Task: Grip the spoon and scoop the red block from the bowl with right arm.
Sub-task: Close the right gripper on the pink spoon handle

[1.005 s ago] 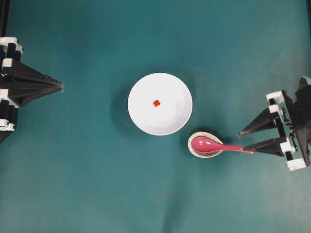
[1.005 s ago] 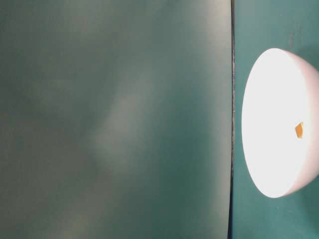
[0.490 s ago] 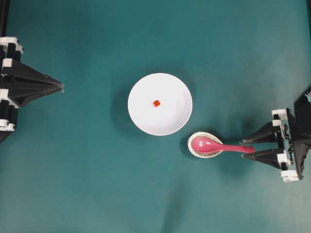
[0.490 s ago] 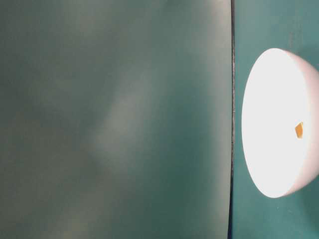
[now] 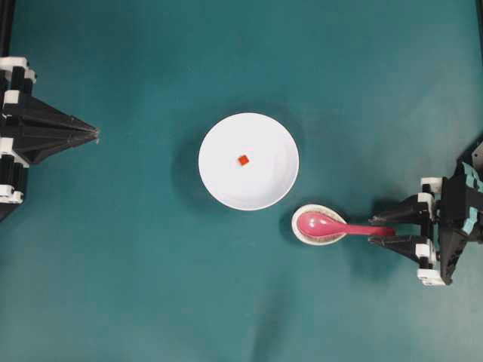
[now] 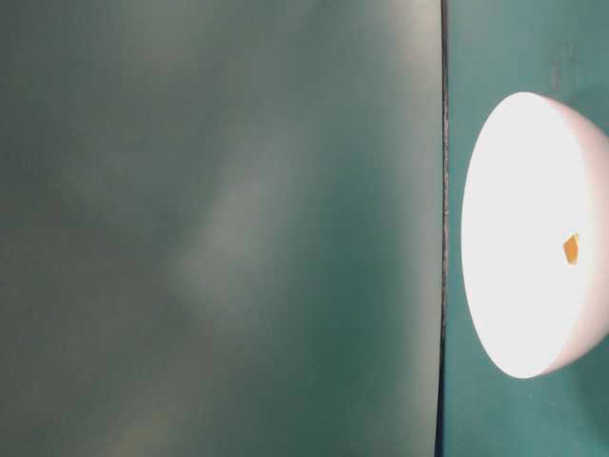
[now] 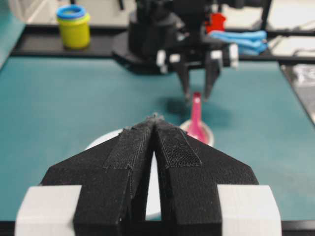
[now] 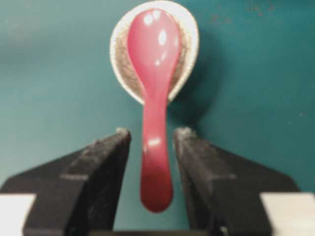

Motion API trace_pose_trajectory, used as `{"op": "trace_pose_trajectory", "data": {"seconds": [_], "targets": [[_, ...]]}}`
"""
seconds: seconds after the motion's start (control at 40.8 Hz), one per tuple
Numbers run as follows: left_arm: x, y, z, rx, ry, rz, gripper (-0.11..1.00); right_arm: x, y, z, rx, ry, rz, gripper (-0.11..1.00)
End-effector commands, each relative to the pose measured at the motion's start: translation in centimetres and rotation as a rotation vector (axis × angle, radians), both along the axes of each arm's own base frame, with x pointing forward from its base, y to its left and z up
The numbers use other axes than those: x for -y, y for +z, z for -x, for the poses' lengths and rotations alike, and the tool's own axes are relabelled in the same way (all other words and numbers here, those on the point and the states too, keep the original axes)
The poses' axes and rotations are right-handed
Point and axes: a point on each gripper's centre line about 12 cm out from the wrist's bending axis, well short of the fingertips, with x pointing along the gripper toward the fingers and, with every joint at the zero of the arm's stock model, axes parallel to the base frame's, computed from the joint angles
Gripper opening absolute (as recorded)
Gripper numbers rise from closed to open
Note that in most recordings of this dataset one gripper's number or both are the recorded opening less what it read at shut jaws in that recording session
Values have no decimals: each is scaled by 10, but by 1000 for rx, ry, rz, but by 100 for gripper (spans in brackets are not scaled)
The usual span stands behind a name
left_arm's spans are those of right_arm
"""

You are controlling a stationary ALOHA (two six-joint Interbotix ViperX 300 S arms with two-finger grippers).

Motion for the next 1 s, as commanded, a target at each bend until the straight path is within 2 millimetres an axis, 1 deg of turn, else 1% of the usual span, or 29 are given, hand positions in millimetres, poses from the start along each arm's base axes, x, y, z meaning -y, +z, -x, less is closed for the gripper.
{"op": "trace_pose_trajectory", "data": {"seconds": [0.0, 0.221, 0.49, 0.98], "targets": [[-1, 12, -3, 31, 3, -1, 0, -1, 1, -1, 16, -4, 8, 49], [-1, 12, -3, 29, 3, -1, 0, -2, -9, -4, -6, -4, 49, 49], [-1, 12, -3, 26, 3, -3, 0, 1, -7, -5, 44, -13, 83, 48], [-1, 11, -3, 25, 3, -3, 0, -1, -7, -5, 46, 0, 83, 48]]}}
